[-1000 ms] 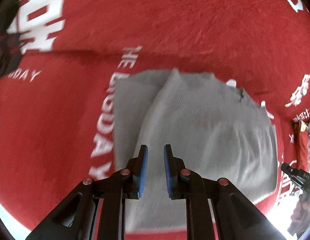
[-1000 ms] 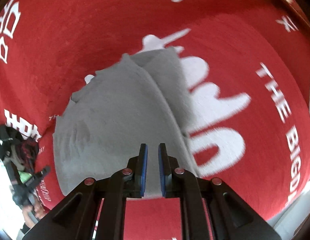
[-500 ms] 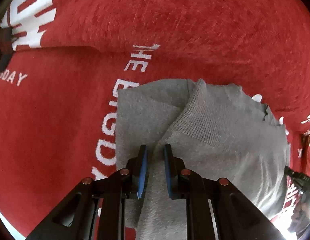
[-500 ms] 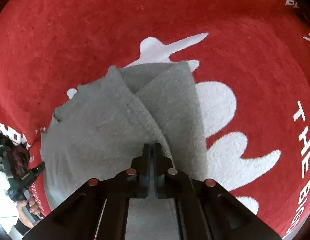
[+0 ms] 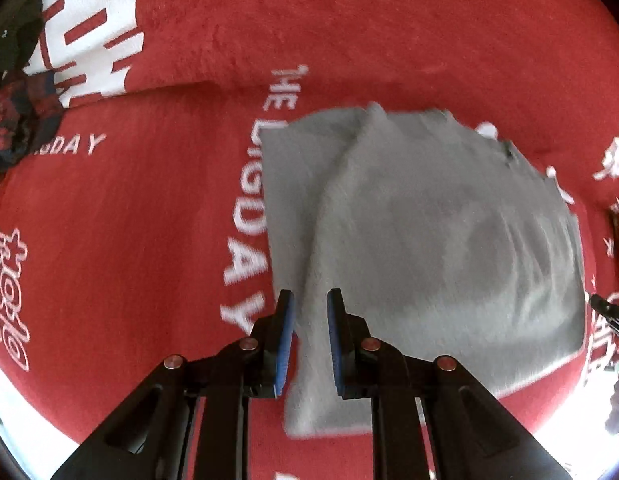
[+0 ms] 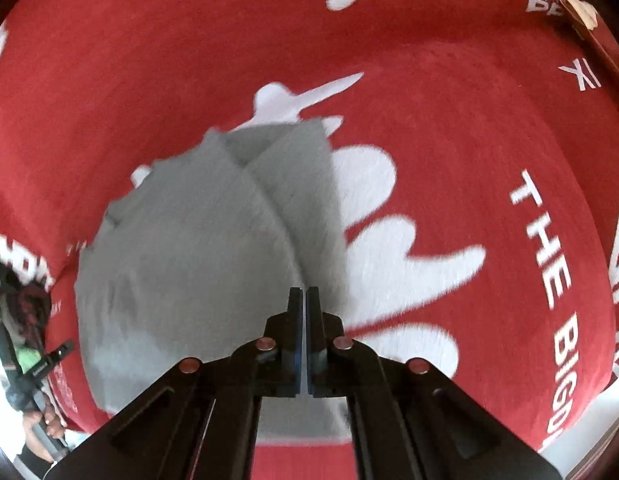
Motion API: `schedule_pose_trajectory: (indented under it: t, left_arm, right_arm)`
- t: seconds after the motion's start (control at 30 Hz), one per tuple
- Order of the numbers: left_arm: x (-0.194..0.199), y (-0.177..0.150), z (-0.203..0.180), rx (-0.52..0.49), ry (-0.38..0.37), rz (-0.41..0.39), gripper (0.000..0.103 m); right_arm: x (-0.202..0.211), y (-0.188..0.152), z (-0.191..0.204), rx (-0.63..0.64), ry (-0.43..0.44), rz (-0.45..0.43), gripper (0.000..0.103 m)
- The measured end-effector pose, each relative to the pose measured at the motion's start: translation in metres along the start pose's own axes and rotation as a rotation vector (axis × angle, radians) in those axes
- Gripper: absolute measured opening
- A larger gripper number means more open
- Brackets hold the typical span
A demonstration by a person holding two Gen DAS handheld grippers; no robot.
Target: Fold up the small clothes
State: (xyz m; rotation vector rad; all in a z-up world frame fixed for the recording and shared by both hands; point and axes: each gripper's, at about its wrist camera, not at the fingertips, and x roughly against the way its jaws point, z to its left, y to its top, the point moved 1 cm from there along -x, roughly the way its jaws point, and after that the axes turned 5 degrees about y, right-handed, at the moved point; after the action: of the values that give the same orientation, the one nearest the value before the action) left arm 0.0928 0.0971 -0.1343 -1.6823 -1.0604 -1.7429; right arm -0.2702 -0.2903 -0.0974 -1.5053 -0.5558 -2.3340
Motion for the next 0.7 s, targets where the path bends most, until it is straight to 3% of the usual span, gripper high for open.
schedule_pose_trajectory:
  t: [0.3, 0.6, 0.7]
  left_arm:
    - [-0.025, -0.057, -0.009, 0.053, -0.037, 0.135, 0.018]
    - [-0.027, -0.064, -0.007, 0.052, -0.061, 0.116, 0.018]
    - [-0.027, -0.064, -0.01, 0.036, -0.06, 0.106, 0.018]
  right_arm:
    - [-0.014, -0.057, 0.014, 0.031, -0.041, 0.107, 0.0]
    - [0.003, -0.054, -0.003, 0.003, -0.081, 0.045, 0.003]
    - [-0.004, -0.05, -0.001, 0.034, -0.081, 0.074, 0.004]
